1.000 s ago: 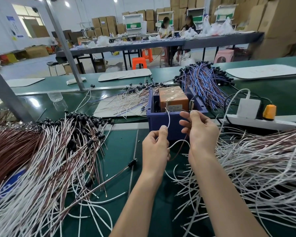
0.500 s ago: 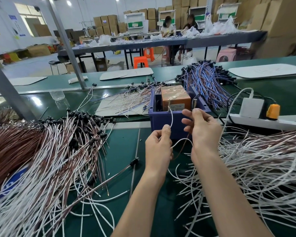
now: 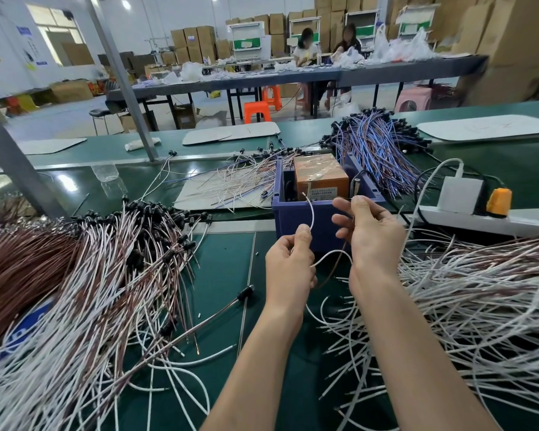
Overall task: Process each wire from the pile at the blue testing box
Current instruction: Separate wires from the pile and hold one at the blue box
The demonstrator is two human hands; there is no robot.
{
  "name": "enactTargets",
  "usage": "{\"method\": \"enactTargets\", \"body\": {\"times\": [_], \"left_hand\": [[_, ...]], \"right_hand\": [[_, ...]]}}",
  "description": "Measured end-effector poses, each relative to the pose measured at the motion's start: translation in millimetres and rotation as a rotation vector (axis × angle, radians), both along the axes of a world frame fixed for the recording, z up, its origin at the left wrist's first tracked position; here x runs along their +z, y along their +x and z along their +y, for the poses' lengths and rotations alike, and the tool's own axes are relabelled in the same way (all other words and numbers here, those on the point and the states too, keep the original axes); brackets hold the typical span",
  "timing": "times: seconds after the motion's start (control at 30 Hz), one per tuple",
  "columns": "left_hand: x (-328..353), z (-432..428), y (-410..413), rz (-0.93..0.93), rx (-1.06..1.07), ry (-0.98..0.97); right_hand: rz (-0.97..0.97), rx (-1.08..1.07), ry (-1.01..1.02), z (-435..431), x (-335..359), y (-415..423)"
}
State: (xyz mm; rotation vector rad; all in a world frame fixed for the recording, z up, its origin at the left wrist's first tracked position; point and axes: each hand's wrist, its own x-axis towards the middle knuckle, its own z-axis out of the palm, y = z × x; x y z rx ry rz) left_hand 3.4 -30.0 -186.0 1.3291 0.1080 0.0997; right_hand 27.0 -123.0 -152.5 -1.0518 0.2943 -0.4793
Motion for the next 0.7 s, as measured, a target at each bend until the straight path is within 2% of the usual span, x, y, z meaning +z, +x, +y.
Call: {"method": "enactTargets", "body": {"times": [0.7], "left_hand": [[-2.3, 0.0, 1.8, 0.025, 0.014, 0.085]], "right_hand": [[-0.003, 0.001, 0.009, -1.4, -2.2, 1.0]]}}
